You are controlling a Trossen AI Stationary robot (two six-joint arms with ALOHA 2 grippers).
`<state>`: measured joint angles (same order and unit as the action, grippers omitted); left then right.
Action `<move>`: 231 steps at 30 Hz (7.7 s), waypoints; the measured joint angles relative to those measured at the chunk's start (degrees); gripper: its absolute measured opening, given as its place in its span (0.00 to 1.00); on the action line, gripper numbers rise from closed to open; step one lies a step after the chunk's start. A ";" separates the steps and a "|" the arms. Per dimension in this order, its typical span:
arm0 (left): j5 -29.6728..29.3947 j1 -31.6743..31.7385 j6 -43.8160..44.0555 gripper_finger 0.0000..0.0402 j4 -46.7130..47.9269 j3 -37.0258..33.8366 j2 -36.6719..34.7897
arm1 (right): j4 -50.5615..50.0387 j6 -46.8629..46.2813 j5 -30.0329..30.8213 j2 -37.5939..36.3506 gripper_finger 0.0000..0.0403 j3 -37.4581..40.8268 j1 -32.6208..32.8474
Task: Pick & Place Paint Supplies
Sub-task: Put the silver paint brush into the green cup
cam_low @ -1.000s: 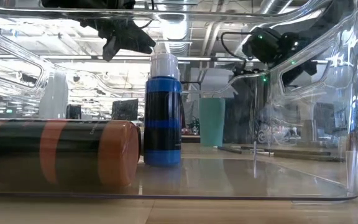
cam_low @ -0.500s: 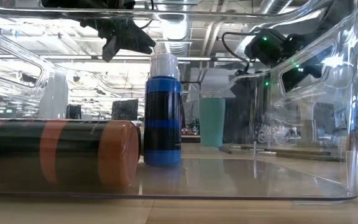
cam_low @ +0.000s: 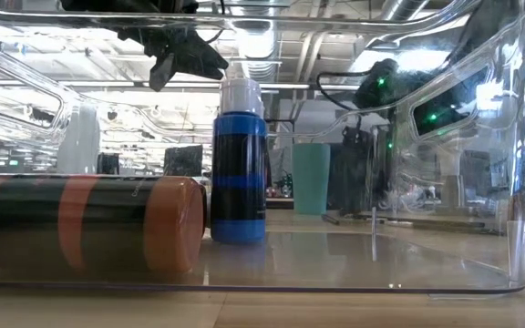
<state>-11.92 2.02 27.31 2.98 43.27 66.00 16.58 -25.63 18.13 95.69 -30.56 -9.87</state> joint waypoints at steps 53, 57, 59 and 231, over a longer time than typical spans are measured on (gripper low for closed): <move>-1.83 0.00 -0.01 0.00 0.00 0.00 0.00 | -1.56 -4.24 -5.38 -6.09 0.00 0.15 0.42; -1.94 0.00 0.00 0.00 0.00 0.00 0.00 | -1.49 -4.26 -5.37 -6.10 0.00 0.12 0.42; -2.08 0.00 0.00 0.00 0.00 0.00 0.00 | -1.51 -4.24 -5.37 -6.13 0.00 0.10 0.42; -0.09 -0.49 1.39 0.00 -0.82 -8.89 0.15 | 59.09 7.47 -0.04 -5.80 0.00 -1.21 -13.94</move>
<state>-12.01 1.53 28.70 2.16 34.37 66.15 75.68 -18.15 18.09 89.88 -31.77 -23.81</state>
